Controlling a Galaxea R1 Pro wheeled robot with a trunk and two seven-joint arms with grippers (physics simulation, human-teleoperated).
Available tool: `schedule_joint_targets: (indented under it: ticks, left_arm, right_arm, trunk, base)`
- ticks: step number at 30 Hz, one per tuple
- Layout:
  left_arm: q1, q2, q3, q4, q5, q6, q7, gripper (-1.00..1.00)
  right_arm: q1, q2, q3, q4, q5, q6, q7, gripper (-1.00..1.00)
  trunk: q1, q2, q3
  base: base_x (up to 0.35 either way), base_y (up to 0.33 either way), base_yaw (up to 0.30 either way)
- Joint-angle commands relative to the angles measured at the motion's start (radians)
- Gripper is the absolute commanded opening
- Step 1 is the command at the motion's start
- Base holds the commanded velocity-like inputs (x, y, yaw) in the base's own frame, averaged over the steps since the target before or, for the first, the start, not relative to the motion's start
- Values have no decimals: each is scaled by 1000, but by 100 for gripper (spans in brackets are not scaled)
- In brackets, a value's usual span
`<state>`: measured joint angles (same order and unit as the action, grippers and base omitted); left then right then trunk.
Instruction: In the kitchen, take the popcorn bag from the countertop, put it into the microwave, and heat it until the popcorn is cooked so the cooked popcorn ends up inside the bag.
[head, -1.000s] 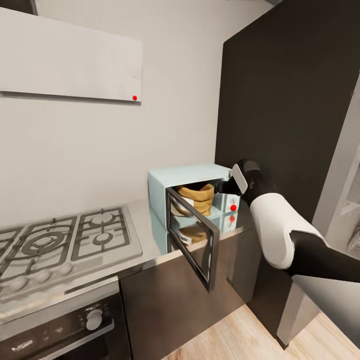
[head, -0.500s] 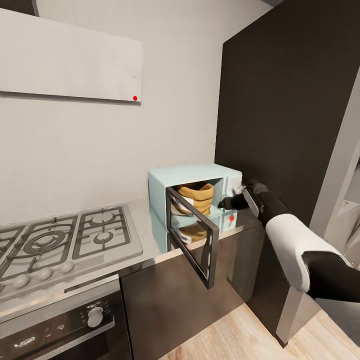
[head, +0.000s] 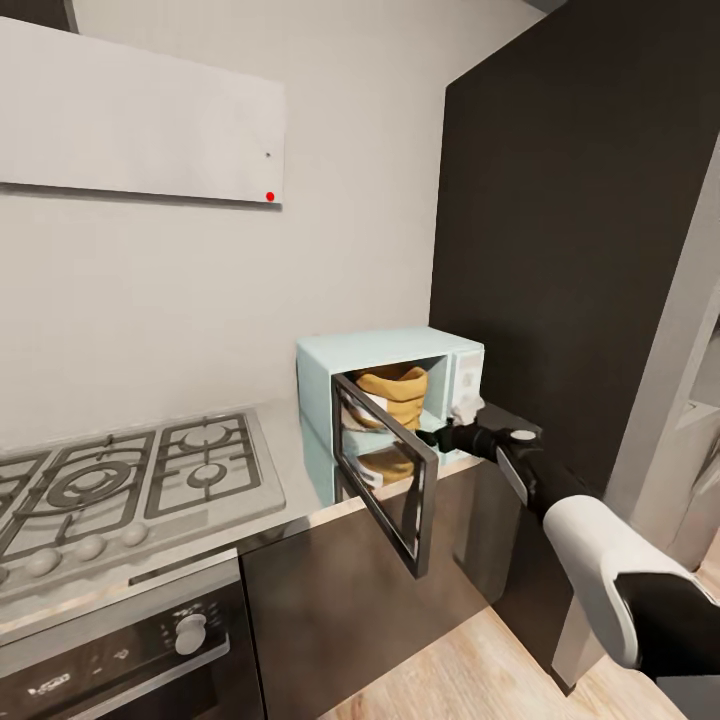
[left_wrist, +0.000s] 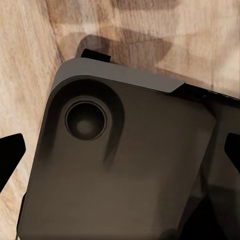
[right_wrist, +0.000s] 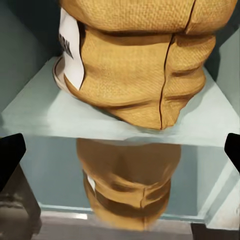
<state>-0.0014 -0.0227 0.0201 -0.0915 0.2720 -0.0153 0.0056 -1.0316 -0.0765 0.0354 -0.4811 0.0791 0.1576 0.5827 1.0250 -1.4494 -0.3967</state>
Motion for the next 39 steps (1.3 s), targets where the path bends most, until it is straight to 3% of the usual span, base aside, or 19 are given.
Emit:
schedule_joint_targets:
  ticks: [1,23,29,39]
  left_arm:
    - [0,0,1,0,4,-2,1,100]
    - [0,-3,4,-4,4,-2,2,100]
    - [0,-2,3,-4,5,-2,2,100]
    - [0,-2,3,-4,6,-2,2,100]
  right_arm:
    - [4,-2,1,-7,7,-10,3,100]
    - [12,-5,0,-57,4,-21,-18,100]
    - [12,-11,-2,-57,-6,-19,-17,100]
    - [12,0,0,-47,-1,-3,-18,100]
  trunk:
    - [0,-1,-1]
    - [0,-1,-1]
    - [0,-1,-1]
    - [0,-1,-1]
  base:
    - [0,0,0]
    - [0,-1,0]
    - [0,-180,0]
    - [0,-20,77]
